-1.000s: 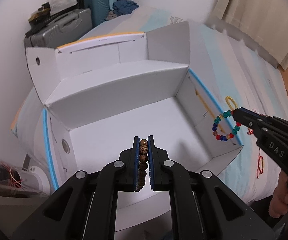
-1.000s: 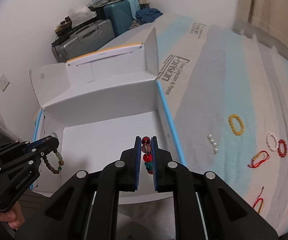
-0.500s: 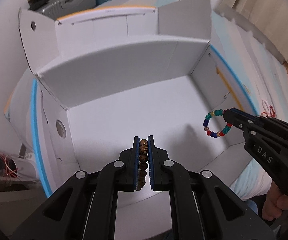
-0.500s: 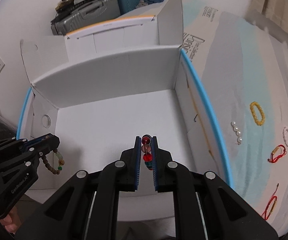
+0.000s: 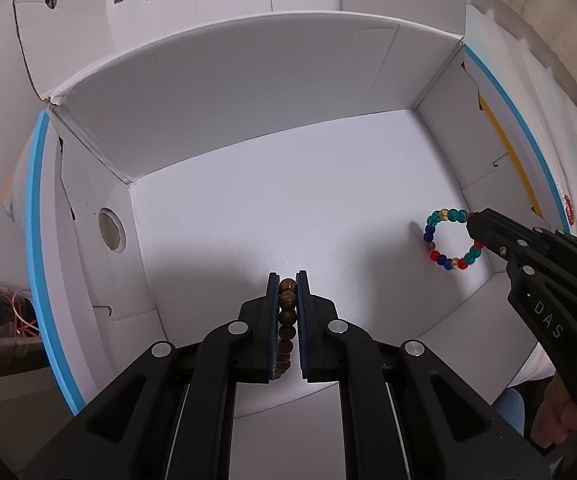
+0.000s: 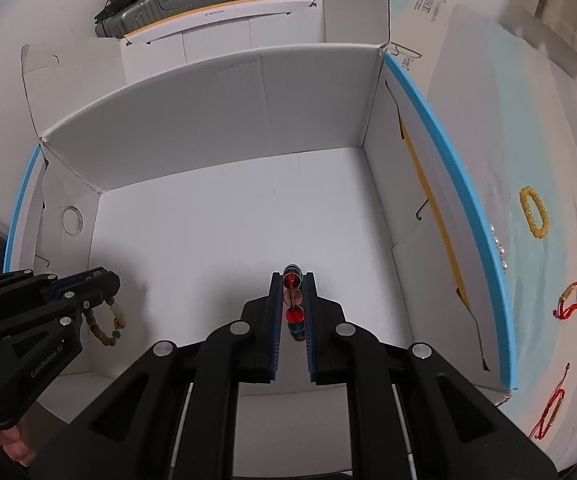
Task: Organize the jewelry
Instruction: 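Carry both held bracelets over the open white box with both tools, then open both tools to drop the bracelets into the box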
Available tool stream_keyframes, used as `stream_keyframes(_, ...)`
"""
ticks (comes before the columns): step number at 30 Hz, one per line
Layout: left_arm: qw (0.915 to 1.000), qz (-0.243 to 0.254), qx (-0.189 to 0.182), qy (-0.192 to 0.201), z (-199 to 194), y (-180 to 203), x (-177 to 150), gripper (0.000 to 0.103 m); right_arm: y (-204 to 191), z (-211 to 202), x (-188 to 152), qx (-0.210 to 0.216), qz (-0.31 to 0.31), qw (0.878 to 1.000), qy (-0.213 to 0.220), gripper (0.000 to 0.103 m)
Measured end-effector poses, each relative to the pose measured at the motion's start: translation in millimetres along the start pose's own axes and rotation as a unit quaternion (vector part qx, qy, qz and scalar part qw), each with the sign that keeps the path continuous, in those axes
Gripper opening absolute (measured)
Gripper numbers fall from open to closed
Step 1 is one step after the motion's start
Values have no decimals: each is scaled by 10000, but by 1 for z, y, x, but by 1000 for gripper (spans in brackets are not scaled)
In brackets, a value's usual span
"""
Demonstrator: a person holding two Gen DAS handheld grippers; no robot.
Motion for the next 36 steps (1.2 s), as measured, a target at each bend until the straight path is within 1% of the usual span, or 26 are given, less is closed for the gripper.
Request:
stream_keyframes(8,10000,-21,19,-12,1,-1,-1,7,-3,3,0,1,-55,10000,-62,9)
stream_keyframes(12,10000,-69,53,24,3,-3,0,9,0,5,0,-48,-2,9999,-141,12)
stream_keyframes(13,9999,-64,84,59,2,-3,-1,9,-1,4,-1,-47,-15,9999,-137,14)
stream_keyframes(15,9999,-49,115,111,-1,-3,-1,9,-1,1,-1,-42,-47,9999,-103,25)
stream_keyframes(16,9998,-41,133,135,-2,-3,-1,10,-1,-1,-2,-49,-59,9999,-73,27)
stream_keyframes(17,9997,-30,154,174,-5,-3,-2,12,0,-3,-2,-55,-68,10000,-48,31)
stream_keyframes(18,9996,-29,164,217,-7,-3,-2,20,0,-6,-2,-50,-79,10000,-17,35)
stream_keyframes(19,9995,-52,172,270,-10,-4,-2,25,1,-8,-2,-49,-86,10000,10,37)
stream_keyframes(20,9993,-78,185,321,-13,-5,-2,30,1,-11,-2,-33,-99,9999,37,42)
stream_keyframes(22,9988,-90,249,407,-18,-5,-2,35,2,-19,-2,-25,-115,9999,123,47)
stream_keyframes(24,9983,-83,295,494,-23,-5,-2,46,4,-28,-2,-23,-115,9996,244,57)
stream_keyframes(25,9979,-81,323,553,-27,-5,-2,49,4,-32,-2,-14,-116,9995,287,59)
stream_keyframes(26,9976,-83,342,597,-31,-7,-3,55,5,-36,-2,-1,-122,9994,335,63)
stream_keyframes(28,9965,-42,395,732,-38,-6,-5,58,7,-45,-2,-5,-135,9989,439,66)
stream_keyframes(30,9956,-27,446,829,-46,-6,-7,72,8,-52,-2,0,-123,9986,517,73)
stream_keyframes(31,9949,-30,440,906,-51,-5,-7,73,9,-57,-2,10,-111,9983,573,74)
stream_keyframes(33,9943,-34,450,965,-57,-3,-7,77,10,-64,-3,29,-100,9978,651,83)
stream_keyframes(35,9934,-23,407,1070,-64,1,-8,82,12,-71,-5,29,-103,9973,726,85)
stream_keyframes(36,9930,-6,406,1110,-65,2,-9,82,13,-75,-7,37,-101,9970,761,85)
Point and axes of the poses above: each gripper's, at about its wrist camera, not at the fingertips, and z roughly the way its jaws point, y to its right, x to its top, the point moved 5 cm from there along z, roughly the way its jaws point
